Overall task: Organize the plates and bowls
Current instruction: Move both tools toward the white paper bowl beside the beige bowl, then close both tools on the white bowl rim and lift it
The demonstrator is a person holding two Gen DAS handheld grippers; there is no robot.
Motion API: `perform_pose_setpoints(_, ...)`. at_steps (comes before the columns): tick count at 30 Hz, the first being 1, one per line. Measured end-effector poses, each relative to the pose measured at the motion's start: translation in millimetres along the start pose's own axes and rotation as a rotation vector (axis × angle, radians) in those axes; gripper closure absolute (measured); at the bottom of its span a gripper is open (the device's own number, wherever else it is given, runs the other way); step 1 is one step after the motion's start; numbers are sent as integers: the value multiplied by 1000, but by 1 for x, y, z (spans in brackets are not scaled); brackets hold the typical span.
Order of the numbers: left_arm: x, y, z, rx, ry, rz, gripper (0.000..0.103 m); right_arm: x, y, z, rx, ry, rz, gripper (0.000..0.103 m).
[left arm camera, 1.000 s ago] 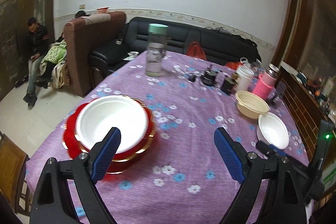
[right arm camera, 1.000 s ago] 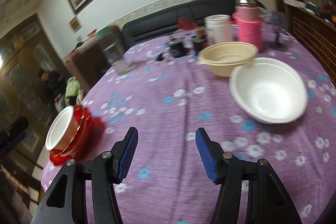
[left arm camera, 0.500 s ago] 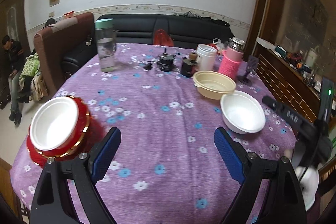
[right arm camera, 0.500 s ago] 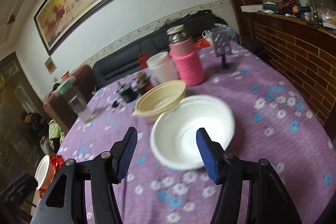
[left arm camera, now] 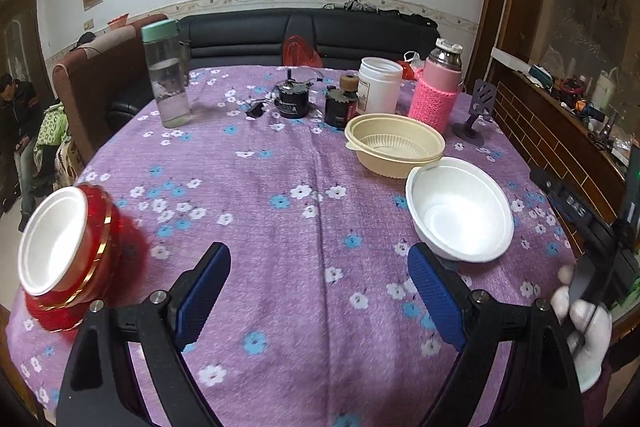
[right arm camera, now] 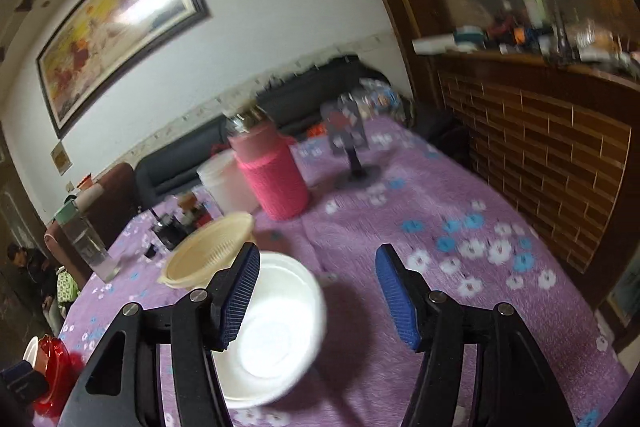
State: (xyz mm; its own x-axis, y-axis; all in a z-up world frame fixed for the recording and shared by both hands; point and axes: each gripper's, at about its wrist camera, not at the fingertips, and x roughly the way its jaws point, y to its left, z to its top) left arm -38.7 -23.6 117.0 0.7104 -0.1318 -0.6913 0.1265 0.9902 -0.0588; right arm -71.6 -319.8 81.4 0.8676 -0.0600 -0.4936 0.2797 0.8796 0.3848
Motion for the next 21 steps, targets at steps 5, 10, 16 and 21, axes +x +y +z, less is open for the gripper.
perform_pose_setpoints(5, 31, -21, 8, -34, 56, -48, 14, 0, -16, 5, 60, 25, 29, 38)
perform_pose_setpoints(10, 56, -42, 16, -68, 115, -114, 14, 6, -25, 4, 95, 71, 38, 38)
perform_pose_setpoints(16, 76, -45, 28, -126, 146, -146, 14, 13, -36, 3, 159, 129, 84, 38)
perform_pose_setpoints(21, 101, -64, 33, -91, 151, -127, 14, 24, -27, -5, 139, 186, 100, 38)
